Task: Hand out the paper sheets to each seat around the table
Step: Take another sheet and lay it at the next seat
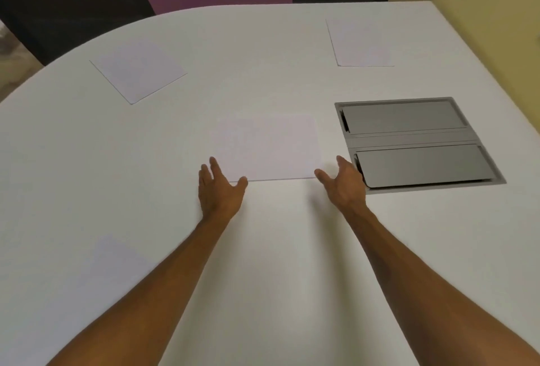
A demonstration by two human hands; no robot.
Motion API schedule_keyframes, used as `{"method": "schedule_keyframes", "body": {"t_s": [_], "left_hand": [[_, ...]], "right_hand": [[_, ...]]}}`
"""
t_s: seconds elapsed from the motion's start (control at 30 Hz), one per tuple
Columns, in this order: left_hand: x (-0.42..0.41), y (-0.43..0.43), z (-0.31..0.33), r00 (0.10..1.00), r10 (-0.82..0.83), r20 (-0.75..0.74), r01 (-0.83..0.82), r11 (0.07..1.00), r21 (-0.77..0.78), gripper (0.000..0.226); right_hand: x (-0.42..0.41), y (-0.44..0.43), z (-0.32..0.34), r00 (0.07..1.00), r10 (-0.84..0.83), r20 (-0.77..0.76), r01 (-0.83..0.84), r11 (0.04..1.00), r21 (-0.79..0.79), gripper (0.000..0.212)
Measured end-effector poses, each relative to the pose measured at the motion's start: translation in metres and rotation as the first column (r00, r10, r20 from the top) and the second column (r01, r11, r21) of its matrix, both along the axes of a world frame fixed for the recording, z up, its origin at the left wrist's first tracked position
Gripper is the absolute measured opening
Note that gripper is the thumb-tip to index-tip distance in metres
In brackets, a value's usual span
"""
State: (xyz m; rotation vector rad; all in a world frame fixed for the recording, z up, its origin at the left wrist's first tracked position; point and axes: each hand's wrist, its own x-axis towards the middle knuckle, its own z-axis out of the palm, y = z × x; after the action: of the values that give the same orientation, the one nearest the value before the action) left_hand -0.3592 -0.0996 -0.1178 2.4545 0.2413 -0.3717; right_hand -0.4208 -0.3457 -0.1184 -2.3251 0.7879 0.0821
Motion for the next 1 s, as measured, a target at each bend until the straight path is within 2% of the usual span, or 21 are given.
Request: {"method": "schedule_keyframes", "body": {"t_s": [0.13,0.27,0.33,0.43,0.6,0.73,0.9,1.0], "left_hand": [[0.032,-0.001,-0.009,0.960,0.257,-0.115,-0.272,0.950,-0.151,0.080],[0.043,-0.003,-0.015,0.944,0.307,-0.125,-0.321,0.940,-0.115,0.072],[0.050,-0.003,-0.018,0.924,0.352,-0.150,-0.373,0.916,-0.150,0.073],[0.062,0.000,-0.021,0.883,0.424,-0.202,-0.463,0.859,-0.219,0.070],[0.075,0.010,-0.026,0.791,0.531,-0.305,-0.609,0.731,-0.306,0.058],[0.080,0.017,-0.028,0.757,0.552,-0.349,-0.652,0.674,-0.348,0.045],[0.082,0.021,-0.030,0.769,0.520,-0.372,-0.631,0.709,-0.314,0.055],[0.082,0.022,-0.033,0.790,0.480,-0.380,-0.602,0.722,-0.340,0.052]], "right_hand": [[0.021,0.001,-0.023,0.997,0.064,-0.049,-0.065,0.998,-0.020,0.069],[0.028,0.010,-0.038,0.977,0.163,-0.138,-0.175,0.982,-0.075,0.061],[0.029,0.013,-0.044,0.967,0.207,-0.151,-0.229,0.963,-0.144,0.054],[0.027,0.017,-0.050,0.960,0.224,-0.166,-0.256,0.943,-0.210,0.052],[0.021,0.019,-0.056,0.960,0.234,-0.157,-0.264,0.941,-0.214,0.059],[0.019,0.019,-0.057,0.963,0.233,-0.136,-0.256,0.947,-0.196,0.060],[0.014,0.019,-0.058,0.964,0.239,-0.116,-0.256,0.951,-0.174,0.062],[0.014,0.019,-0.057,0.969,0.224,-0.100,-0.237,0.959,-0.152,0.061]]}}
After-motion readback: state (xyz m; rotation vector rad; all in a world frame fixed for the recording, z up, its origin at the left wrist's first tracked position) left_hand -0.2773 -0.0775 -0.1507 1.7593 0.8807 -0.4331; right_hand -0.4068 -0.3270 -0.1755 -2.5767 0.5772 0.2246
